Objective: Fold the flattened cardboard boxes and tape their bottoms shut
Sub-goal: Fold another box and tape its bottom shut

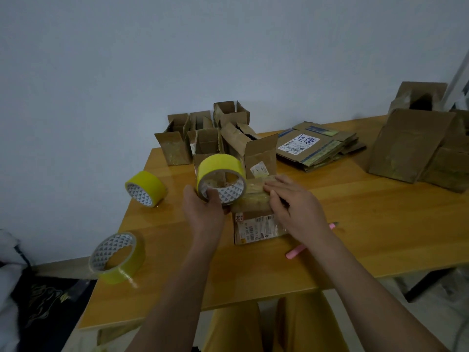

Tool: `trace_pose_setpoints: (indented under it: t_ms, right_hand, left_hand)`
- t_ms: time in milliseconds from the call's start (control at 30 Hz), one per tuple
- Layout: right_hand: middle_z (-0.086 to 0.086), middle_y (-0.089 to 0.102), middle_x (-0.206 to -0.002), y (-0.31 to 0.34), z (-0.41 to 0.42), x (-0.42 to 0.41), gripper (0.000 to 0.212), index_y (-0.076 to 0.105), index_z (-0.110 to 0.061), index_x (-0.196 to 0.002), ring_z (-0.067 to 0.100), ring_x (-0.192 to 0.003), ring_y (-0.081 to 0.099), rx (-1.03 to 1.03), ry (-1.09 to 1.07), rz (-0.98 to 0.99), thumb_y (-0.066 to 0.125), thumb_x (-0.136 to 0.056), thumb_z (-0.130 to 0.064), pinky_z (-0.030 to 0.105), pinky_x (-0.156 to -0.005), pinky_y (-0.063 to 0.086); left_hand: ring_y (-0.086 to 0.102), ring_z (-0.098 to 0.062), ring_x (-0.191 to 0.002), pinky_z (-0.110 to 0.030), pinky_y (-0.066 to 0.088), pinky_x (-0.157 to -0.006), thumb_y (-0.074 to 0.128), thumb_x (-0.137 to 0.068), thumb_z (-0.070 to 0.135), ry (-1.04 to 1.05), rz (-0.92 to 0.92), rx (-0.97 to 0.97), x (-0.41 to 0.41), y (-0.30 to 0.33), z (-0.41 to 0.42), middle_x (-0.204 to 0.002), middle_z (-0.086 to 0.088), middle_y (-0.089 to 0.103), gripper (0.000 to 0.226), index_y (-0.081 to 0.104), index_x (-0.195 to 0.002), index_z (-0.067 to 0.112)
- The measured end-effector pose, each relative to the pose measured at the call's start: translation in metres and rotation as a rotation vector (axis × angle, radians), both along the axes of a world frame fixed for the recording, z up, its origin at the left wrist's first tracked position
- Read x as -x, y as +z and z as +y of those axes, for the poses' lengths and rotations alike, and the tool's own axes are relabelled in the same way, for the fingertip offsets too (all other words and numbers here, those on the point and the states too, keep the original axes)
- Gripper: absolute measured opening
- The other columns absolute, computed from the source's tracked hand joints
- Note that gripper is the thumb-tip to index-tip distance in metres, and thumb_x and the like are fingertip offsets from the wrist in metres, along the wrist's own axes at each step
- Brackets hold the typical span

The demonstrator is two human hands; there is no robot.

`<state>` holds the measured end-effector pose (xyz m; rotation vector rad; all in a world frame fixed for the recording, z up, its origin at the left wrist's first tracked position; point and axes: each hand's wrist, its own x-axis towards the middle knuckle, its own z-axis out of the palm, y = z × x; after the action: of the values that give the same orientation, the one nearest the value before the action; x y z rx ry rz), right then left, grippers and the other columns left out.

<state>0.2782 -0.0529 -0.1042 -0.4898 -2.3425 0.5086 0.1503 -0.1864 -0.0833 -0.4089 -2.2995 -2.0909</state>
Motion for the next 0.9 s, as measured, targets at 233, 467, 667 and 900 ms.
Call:
trace_pose_setpoints:
  t_ms: [233, 467, 667, 900]
  right_hand:
    - [-0.005, 0.066, -0.127, 0.014, -0.015, 0.0, 0.052, 0.068, -0.021, -0.12, 0.018, -0.132, 0.047, -0.253, -0.178, -0.227, 0.023, -0.101, -0.038, 0.037, -0.113, 0.028]
    - [-0.01, 0.047, -0.146, 0.006, -0.028, 0.008, 0.062, 0.049, -0.028, -0.14, 0.01, -0.138, 0.039, -0.187, -0.056, -0.261, 0.01, -0.101, -0.055, 0.028, -0.112, 0.015]
    - [-0.015, 0.05, -0.143, 0.018, 0.0, 0.005, 0.067, 0.055, -0.032, -0.135, 0.008, -0.137, 0.04, -0.083, 0.026, -0.229, 0.005, -0.096, -0.056, 0.036, -0.11, 0.024]
    - [-0.004, 0.055, -0.14, 0.012, -0.023, 0.02, 0.059, 0.056, -0.021, -0.136, 0.012, -0.135, 0.043, 0.006, -0.085, -0.155, 0.017, -0.1, -0.048, 0.039, -0.113, 0.023]
  left_hand:
    - [0.063, -0.023, -0.095, -0.026, 0.059, -0.06, 0.055, -0.097, 0.009, -0.113, -0.24, -0.164, 0.003, 0.003, -0.013, -0.104, -0.008, 0.055, 0.012, 0.045, -0.104, 0.007]
    - [0.058, -0.02, -0.113, -0.03, 0.055, -0.084, 0.055, -0.096, 0.007, -0.353, -0.091, 0.002, 0.023, 0.005, -0.03, -0.127, -0.004, 0.057, 0.04, 0.045, -0.134, 0.015]
    - [0.062, -0.02, -0.115, -0.035, 0.053, -0.093, 0.076, -0.08, 0.036, -0.751, -0.091, -0.031, 0.038, 0.025, -0.042, -0.124, -0.006, 0.065, 0.06, 0.053, -0.131, 0.017]
    - [0.067, -0.035, -0.087, -0.051, 0.056, -0.082, 0.054, -0.087, 0.054, -0.688, 0.078, 0.105, 0.039, 0.056, -0.035, -0.089, -0.018, 0.068, 0.048, 0.068, -0.095, 0.008]
